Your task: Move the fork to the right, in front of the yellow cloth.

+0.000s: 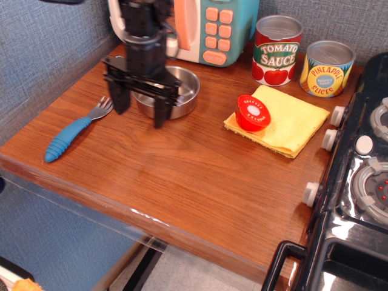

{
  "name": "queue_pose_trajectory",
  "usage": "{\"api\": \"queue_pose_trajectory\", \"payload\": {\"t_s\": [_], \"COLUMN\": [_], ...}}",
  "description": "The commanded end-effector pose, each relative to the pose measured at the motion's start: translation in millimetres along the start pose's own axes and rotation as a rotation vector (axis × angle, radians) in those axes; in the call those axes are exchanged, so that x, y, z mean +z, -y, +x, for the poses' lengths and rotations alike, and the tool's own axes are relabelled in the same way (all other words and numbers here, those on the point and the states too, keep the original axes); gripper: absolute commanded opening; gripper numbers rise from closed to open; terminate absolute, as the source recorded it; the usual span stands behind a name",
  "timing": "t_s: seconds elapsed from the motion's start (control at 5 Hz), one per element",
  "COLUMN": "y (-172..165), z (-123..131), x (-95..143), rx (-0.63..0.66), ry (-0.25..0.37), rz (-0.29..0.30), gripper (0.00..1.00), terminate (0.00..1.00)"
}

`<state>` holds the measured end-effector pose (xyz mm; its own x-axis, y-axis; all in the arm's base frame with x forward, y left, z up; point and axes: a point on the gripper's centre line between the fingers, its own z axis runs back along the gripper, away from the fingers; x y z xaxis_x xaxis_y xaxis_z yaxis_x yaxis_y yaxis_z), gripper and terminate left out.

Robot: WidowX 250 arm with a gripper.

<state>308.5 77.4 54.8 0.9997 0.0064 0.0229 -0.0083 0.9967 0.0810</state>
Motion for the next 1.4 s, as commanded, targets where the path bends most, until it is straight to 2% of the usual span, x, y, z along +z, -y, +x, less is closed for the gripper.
{"api": "queue_pose_trajectory", "payload": {"t_s": [0.0, 0.2, 0.6, 0.8, 1.2], "y": [-41.8, -56.2, -92.3, -99.6, -88.2], "z": [0.7, -3.3, -32.6, -38.4, -29.6], "x": [3.9, -4.1, -17.6, -20.7, -44.8], "rx": [-0.043, -0.042, 0.041, 0.069, 0.074], "ry": [0.073, 0.036, -0.058, -0.080, -0.136], "rz": [0.046, 0.086, 0.065, 0.087, 0.221], "gripper": [1.00, 1.00, 1.00, 1.00, 1.00], "terminate": [0.00, 0.00, 0.00, 0.00, 0.00]}}
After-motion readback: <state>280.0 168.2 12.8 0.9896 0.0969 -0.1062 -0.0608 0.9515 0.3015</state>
